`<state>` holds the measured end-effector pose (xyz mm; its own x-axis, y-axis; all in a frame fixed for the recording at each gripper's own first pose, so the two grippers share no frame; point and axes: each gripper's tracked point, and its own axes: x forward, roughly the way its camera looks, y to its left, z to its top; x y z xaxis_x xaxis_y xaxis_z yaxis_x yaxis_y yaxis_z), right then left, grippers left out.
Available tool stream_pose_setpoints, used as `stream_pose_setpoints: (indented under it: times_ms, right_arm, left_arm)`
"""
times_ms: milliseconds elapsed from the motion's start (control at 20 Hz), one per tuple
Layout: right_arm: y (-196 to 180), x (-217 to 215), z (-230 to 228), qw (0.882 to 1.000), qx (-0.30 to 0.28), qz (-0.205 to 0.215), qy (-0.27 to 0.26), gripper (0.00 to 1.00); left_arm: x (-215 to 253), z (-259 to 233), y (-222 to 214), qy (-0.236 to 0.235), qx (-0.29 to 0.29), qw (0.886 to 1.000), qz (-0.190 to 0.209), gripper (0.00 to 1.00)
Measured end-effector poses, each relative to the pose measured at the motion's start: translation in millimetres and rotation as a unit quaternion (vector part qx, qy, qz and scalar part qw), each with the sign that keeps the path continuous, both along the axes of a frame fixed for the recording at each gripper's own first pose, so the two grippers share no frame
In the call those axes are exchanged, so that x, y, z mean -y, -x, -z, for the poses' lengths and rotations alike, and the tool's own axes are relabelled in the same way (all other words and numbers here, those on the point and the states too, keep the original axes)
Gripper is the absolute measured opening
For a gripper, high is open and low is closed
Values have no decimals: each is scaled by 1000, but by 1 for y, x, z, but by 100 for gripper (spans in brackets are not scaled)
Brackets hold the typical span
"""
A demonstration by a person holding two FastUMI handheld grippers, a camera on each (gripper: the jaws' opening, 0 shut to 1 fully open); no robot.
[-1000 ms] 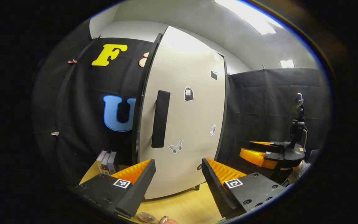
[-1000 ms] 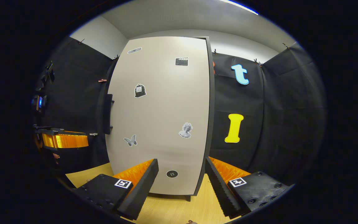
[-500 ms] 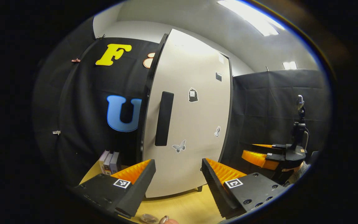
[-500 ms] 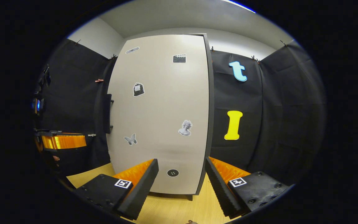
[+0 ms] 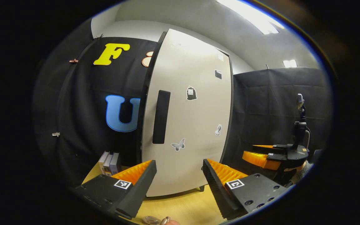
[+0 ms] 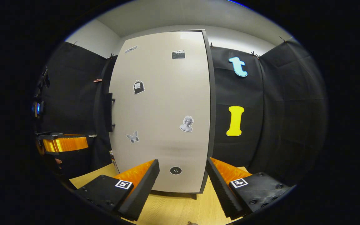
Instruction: Open the cabinet door with the right hand, grasp the bottle in the cabinet with the left hand and place it on the coaster, then close the cabinet door with the right hand.
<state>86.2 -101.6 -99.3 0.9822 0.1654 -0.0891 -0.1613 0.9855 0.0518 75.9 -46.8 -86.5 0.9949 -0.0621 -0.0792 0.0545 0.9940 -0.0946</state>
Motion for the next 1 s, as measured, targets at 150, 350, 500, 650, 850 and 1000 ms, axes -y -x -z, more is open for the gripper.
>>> stream_pose_setpoints:
  times_ms: [150, 350, 500, 650, 850, 1000]
  right_arm:
    - [-1, -1, 2, 1000, -3, -2, 5, 97]
    - [0, -4, 1, 1000, -5, -8, 6, 97]
    - [1, -4, 0, 1000, -6, -8, 7, 98]
    - [3, -3, 0, 1000, -8, -7, 4, 97]
    - [6, -3, -2, 1000, -8, -7, 2, 98]
    - [9, -2, -2, 1000, -7, -6, 4, 98]
  left_arm:
    - [0, 0, -1, -4, 2, 1000, -1, 94]
    - [2, 2, 0, 1, 1, 1000, 2, 94]
    - [2, 2, 0, 8, 1, 1000, 3, 94]
    - [2, 3, 2, 5, 0, 1000, 3, 94]
    - [9, 2, 4, 1, 2, 1000, 9, 94]
    - [13, 5, 6, -5, -2, 1000, 13, 94]
